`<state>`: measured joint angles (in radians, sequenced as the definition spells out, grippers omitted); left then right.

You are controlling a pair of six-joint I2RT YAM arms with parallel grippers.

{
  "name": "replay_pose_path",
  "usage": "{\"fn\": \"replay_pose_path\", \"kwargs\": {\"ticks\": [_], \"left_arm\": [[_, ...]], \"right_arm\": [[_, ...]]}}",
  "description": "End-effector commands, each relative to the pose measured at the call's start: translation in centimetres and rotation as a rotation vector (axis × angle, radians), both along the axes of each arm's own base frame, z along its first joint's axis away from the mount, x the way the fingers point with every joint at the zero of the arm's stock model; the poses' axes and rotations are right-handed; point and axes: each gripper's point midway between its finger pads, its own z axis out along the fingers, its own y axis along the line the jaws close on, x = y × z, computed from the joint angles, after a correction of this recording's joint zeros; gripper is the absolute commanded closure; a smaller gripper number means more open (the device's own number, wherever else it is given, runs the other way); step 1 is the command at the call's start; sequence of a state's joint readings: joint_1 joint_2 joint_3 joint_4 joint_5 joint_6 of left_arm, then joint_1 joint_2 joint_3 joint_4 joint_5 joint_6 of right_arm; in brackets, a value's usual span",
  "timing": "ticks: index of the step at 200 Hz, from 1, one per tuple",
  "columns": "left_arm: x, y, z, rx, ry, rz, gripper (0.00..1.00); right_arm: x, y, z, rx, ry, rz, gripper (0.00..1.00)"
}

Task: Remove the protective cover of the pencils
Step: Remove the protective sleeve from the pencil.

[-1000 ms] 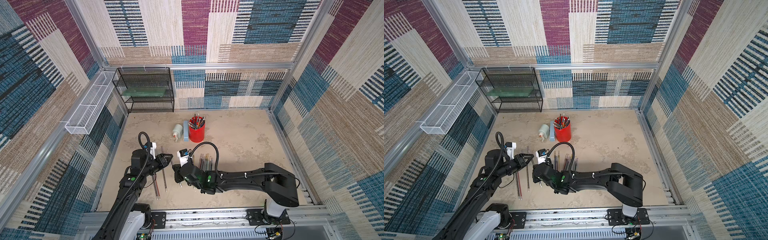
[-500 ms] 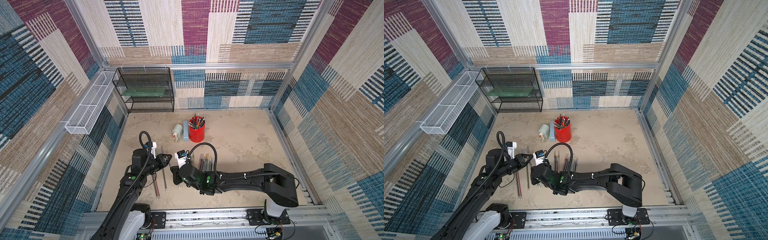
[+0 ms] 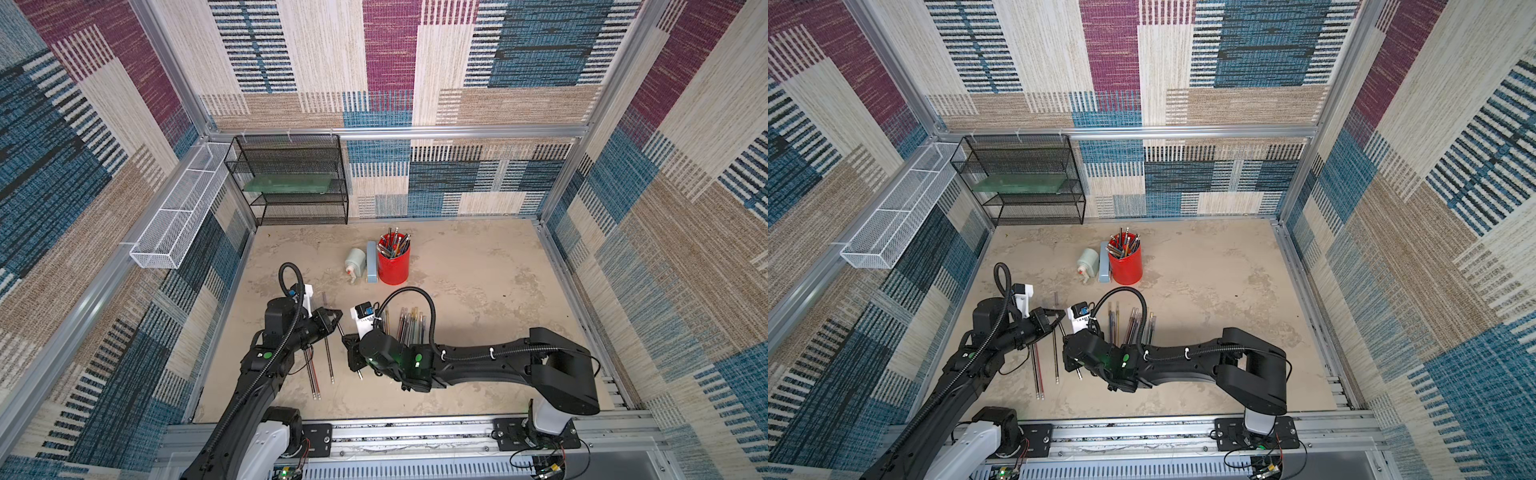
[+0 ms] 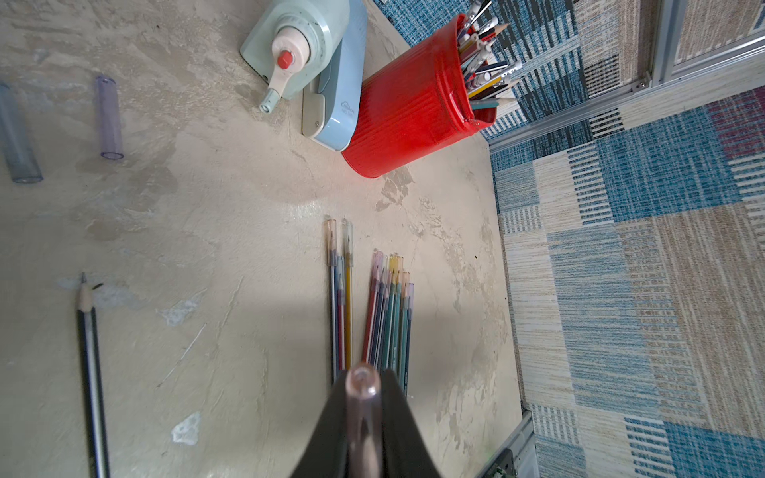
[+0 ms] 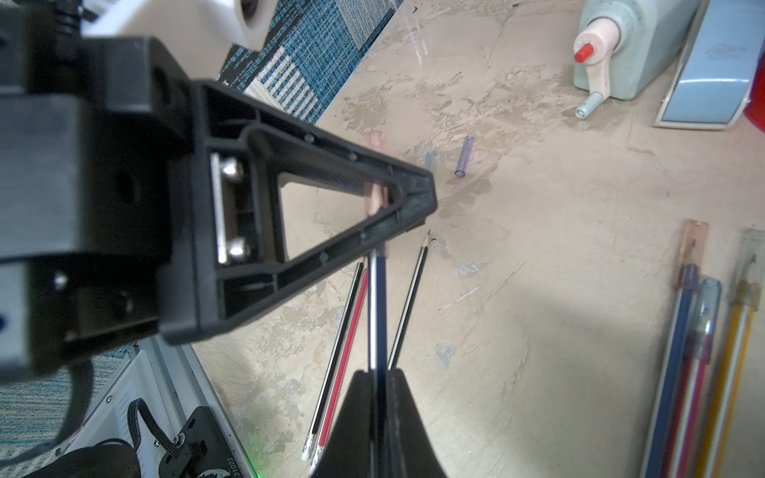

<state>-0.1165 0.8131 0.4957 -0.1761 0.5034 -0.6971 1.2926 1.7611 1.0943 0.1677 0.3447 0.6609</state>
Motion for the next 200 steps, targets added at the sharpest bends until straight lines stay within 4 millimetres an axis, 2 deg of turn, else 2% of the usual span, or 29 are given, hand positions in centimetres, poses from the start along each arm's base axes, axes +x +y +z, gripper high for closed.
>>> {"fn": "replay_pose_path", "kwargs": {"ticks": [1,30,64,82,113,133,200], "left_arm": [[0.4,-0.2,0.6,0.005,-0.041,-0.01,0.86],[0.4,-0.1,0.3,0.009,-0.038,-0.006,0.87],[0.3,-0.3,0.9,0.003,-0.041,-0.017,0.91],[0.3,-0.2,0.5,0.01,-0.042,-0.007,0.91],[0.6,0.0,0.5,0.027,-0.034,-0.001,0.93],[0.9,0.1,-0.2,0.017,-0.028,0.012,0.95],[1.4,0.4,-0.7,-0.002,-0.031,0.05,1.0]], "right_arm": [[0.1,0.6,1.0,0.023,-0.023,0.009,0.7],[0.8,0.9,0.4,0.033,0.008,0.019,0.59],[1.6,1.3,-0.6,0.02,0.034,0.027,0.59],[1.6,1.5,-0.9,0.024,0.043,0.03,0.67],[1.3,1.8,-1.0,0.029,0.05,0.05,0.89],[1.4,1.5,-1.4,0.025,0.046,0.041,0.98],[0.6,0.7,-1.3,0.043,0.028,0.045,1.0]]}}
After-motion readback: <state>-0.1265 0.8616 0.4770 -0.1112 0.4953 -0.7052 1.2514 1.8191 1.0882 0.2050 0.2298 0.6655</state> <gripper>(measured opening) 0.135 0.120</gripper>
